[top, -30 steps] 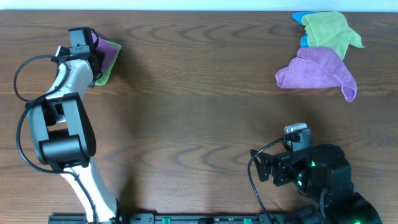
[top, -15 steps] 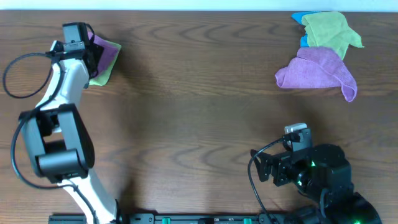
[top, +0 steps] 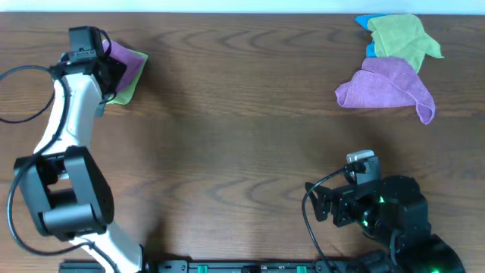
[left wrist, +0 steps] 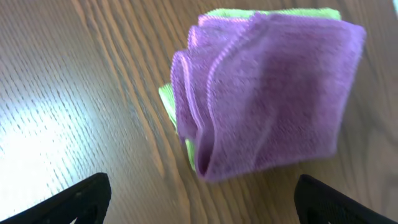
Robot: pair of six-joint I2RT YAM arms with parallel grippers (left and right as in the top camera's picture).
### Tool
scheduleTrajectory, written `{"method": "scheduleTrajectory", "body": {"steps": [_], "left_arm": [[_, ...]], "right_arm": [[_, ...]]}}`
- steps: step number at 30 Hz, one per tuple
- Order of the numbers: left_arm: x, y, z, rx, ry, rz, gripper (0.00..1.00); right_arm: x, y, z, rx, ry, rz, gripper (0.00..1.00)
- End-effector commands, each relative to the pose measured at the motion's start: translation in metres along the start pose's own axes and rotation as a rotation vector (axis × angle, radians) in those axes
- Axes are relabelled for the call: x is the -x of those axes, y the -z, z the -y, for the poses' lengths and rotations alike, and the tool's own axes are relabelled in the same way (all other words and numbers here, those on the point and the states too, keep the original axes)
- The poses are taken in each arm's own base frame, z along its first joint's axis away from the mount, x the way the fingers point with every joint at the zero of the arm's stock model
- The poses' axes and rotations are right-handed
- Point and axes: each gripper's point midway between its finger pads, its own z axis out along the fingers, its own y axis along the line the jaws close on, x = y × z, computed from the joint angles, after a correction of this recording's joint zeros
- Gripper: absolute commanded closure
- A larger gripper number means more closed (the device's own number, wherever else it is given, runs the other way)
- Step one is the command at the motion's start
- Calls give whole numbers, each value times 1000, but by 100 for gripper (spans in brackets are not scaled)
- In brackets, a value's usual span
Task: Fold the cloth
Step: 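Lower the purple cloth onto the yellow-green cloth and open the left gripper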
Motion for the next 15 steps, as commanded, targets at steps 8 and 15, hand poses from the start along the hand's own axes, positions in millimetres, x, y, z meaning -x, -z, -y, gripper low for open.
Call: {"method": "scheduleTrajectory", "body": {"steps": [8, 15], "left_arm": [[-8, 55, 34, -231, -262, -69, 5], [-33, 78, 51, -379, -306, -196, 5]], "right_arm": [[0, 0, 2, -7, -13, 4, 1], [0, 0, 2, -7, -13, 4, 1]]}}
